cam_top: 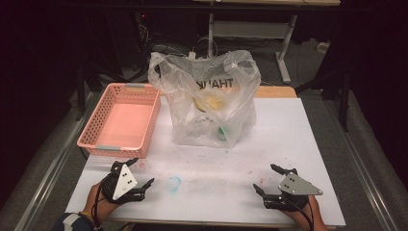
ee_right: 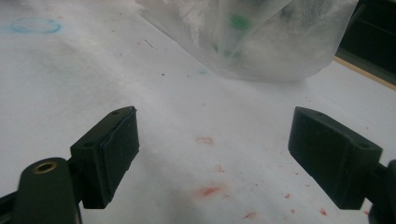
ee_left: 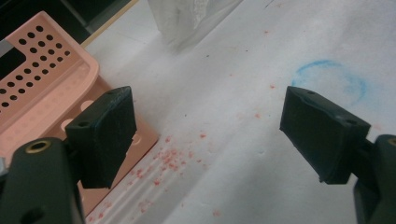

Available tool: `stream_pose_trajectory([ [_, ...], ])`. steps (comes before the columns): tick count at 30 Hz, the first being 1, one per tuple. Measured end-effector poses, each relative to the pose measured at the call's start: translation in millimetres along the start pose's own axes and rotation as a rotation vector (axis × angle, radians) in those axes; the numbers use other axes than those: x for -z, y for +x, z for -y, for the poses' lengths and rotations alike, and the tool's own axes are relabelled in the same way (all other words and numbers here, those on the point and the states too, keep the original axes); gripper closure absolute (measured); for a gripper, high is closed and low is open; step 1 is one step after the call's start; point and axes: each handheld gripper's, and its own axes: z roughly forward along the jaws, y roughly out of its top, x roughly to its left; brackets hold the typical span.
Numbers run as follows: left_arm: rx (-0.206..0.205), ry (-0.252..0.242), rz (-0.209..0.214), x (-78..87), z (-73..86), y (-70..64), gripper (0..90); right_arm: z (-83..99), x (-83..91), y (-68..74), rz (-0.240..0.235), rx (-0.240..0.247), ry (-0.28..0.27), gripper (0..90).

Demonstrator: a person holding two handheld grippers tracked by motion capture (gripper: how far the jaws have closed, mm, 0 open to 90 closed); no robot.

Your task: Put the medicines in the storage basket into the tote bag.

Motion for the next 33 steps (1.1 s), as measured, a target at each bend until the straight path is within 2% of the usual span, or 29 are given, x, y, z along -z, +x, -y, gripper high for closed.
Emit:
stream_pose_trajectory([
  [7,0.002,0.001,-0.001,-0.1,-0.1,1.6,18.3,-0.9,-0.3,-0.3,0.004,0.002,0.001,16.9],
  [13,0.031,0.002,-0.004,-3.2,-0.1,4.9,18.4,-0.6,-3.3,-1.9,-0.004,-0.009,0.001,16.8],
  [23,0.034,0.009,-0.005,-3.1,0.8,4.7,18.4,-2.0,-6.4,-3.5,-0.002,-0.004,0.009,16.7],
  [29,0.008,0.02,0.008,-6.7,-1.0,1.1,18.4,-1.0,-3.4,-5.2,0.01,-0.002,0.005,16.9],
  [33,0.014,0.019,0.013,-9.0,-0.4,2.0,18.3,-3.0,-4.9,-7.5,0.015,-0.005,-0.005,17.0],
])
